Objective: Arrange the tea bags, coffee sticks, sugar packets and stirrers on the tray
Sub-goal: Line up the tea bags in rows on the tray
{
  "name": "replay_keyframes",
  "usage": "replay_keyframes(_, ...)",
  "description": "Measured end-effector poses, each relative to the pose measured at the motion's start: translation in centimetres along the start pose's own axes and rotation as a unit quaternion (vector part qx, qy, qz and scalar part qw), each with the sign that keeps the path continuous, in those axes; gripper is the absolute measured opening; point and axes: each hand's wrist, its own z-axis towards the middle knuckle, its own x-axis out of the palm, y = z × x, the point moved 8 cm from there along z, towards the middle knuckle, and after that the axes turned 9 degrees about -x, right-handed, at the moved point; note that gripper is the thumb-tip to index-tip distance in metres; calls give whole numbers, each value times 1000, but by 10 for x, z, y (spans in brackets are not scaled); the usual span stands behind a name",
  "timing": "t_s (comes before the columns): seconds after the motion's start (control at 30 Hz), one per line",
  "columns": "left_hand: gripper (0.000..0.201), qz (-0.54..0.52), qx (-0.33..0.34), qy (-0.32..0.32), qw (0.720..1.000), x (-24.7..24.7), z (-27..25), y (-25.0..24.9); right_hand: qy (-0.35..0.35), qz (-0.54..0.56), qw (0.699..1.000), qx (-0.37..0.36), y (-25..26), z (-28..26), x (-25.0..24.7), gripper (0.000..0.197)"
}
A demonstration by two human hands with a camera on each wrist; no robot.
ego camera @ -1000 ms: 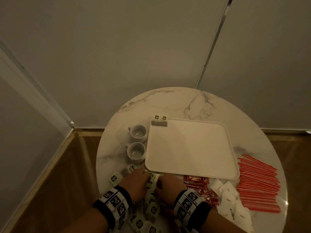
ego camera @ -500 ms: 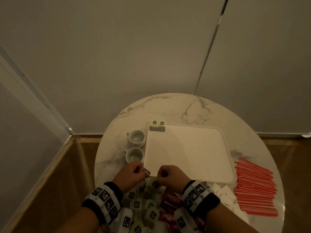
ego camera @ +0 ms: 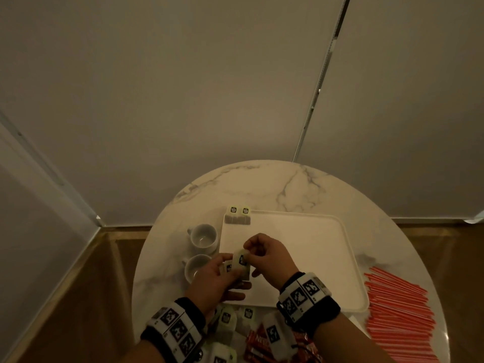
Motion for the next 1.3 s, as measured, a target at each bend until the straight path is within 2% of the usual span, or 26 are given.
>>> replay_keyframes(0.1, 22, 11, 34, -43, 998, -5, 9, -7, -10, 11, 1000, 26, -10, 5, 0, 19)
replay_keyframes(0.2, 21, 34, 59, -73, 995, -11, 16, -15, 34, 39, 996, 76, -21, 8, 6, 17)
replay_keyframes(0.3, 23, 42, 57, -82, 994, -16, 21, -16, 65, 57, 993, 82, -25, 21, 11, 12)
replay_keyframes(0.37, 26, 37, 48, -90, 994, -19, 24, -15, 56, 75, 992, 85, -27, 37, 11, 12)
replay_keyframes(0.43, 32, 27, 39, -99, 994, -23, 26, -14, 14, 88, 992, 94, -32, 58, 7, 18)
replay_keyframes(0.5, 35, 26, 32, -106, 993, -27, 26, -12, -23, 53, 993, 104, -39, 81, 4, 26)
replay_keyframes(0.6, 37, 39, 23, -118, 992, -30, 23, -9, -40, -61, 991, 110, -49, 110, 5, 31)
replay_keyframes(0.77, 38, 68, 12, -121, 990, -28, 15, -5, -18, -227, 971, 74, -52, 144, 11, 31)
replay_keyframes(0.9, 38, 73, -8, -116, 991, -29, 17, 4, -7, -272, 961, 56, -55, 155, 18, 32)
replay_keyframes(1.07, 31, 70, -22, -90, 993, -29, 17, 6, 11, -309, 950, 46, -56, 159, 25, 12)
replay_keyframes(1.3, 25, 72, -22, -80, 994, -29, 18, 5, 9, -315, 948, 41, -57, 162, 27, 10)
